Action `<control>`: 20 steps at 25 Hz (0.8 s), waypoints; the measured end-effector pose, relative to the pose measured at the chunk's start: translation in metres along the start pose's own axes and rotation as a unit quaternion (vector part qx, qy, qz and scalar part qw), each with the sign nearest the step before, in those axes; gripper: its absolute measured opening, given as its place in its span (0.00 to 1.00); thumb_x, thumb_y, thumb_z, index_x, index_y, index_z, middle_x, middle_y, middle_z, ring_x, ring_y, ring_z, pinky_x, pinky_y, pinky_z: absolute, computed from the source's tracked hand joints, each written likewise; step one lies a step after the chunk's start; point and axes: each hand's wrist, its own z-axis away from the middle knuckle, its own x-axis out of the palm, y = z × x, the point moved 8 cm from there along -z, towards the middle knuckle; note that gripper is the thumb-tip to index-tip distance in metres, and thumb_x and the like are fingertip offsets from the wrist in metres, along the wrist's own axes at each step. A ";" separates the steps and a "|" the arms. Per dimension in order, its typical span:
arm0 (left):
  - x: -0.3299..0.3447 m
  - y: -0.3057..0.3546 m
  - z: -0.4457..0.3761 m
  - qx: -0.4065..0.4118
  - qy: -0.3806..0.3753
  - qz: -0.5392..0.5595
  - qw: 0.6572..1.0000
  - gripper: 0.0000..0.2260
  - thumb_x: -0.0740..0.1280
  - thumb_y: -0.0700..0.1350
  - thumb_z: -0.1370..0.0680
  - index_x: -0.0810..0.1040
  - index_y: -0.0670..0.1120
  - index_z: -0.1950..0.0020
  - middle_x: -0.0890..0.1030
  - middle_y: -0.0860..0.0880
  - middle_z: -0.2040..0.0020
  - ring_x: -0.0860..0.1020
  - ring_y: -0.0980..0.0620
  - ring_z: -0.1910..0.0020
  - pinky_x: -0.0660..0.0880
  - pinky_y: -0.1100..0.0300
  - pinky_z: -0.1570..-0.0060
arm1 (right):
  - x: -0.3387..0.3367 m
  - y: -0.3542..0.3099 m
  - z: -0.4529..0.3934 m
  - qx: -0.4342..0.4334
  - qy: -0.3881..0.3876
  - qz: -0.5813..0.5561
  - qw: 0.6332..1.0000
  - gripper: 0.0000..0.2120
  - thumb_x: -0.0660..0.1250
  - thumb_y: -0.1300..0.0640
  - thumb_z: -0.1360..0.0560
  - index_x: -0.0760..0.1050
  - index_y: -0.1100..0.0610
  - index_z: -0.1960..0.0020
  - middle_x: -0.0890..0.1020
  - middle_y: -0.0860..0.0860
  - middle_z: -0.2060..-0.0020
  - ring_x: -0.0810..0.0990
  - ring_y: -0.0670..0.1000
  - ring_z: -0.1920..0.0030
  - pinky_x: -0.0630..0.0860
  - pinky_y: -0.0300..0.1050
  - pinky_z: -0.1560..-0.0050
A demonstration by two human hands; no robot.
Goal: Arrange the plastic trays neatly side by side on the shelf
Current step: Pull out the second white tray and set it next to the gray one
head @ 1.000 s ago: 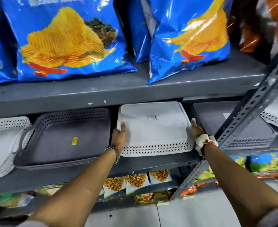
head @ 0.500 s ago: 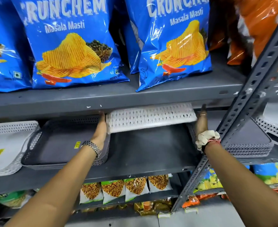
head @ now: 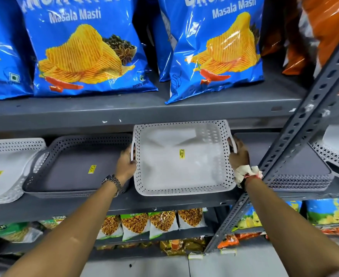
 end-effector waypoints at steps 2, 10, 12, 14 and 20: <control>0.003 0.020 0.005 0.011 -0.018 -0.063 0.998 0.31 0.60 0.32 0.29 0.63 0.51 0.28 0.75 0.43 0.33 0.74 0.41 0.35 0.72 0.48 0.37 | 0.008 0.020 -0.010 0.027 0.001 0.045 0.999 0.33 0.50 0.76 0.30 0.62 0.54 0.29 0.72 0.54 0.32 0.70 0.57 0.32 0.75 0.34 0.52; 0.028 0.024 -0.009 -0.021 -0.106 -0.050 0.993 0.21 0.60 0.33 0.24 0.66 0.39 0.31 0.74 0.41 0.34 0.71 0.43 0.34 0.66 0.61 0.40 | 0.018 0.028 -0.031 0.083 0.032 0.203 0.975 0.28 0.55 0.72 0.29 0.66 0.59 0.31 0.73 0.61 0.34 0.71 0.62 0.34 0.69 0.49 0.34; 0.025 0.024 -0.016 -0.046 -0.101 -0.014 0.994 0.17 0.61 0.36 0.24 0.71 0.40 0.35 0.76 0.42 0.36 0.74 0.43 0.36 0.69 0.56 0.36 | 0.019 0.029 -0.030 0.073 0.013 0.194 0.978 0.29 0.54 0.72 0.29 0.63 0.57 0.29 0.71 0.58 0.31 0.69 0.60 0.32 0.67 0.47 0.33; 0.013 0.028 -0.021 -0.065 -0.058 0.059 0.994 0.18 0.62 0.38 0.23 0.71 0.39 0.34 0.74 0.44 0.34 0.73 0.47 0.35 0.67 0.54 0.32 | 0.020 0.021 -0.024 0.056 0.021 0.178 0.982 0.29 0.54 0.72 0.30 0.63 0.58 0.29 0.70 0.57 0.31 0.69 0.59 0.32 0.66 0.46 0.33; -0.076 -0.018 -0.009 -0.080 0.087 0.167 0.979 0.20 0.59 0.34 0.23 0.67 0.40 0.30 0.74 0.49 0.42 0.72 0.55 0.44 0.69 0.71 0.51 | 0.067 -0.023 0.013 -0.078 0.048 0.194 0.977 0.24 0.59 0.66 0.32 0.70 0.63 0.35 0.76 0.63 0.38 0.74 0.62 0.38 0.71 0.51 0.38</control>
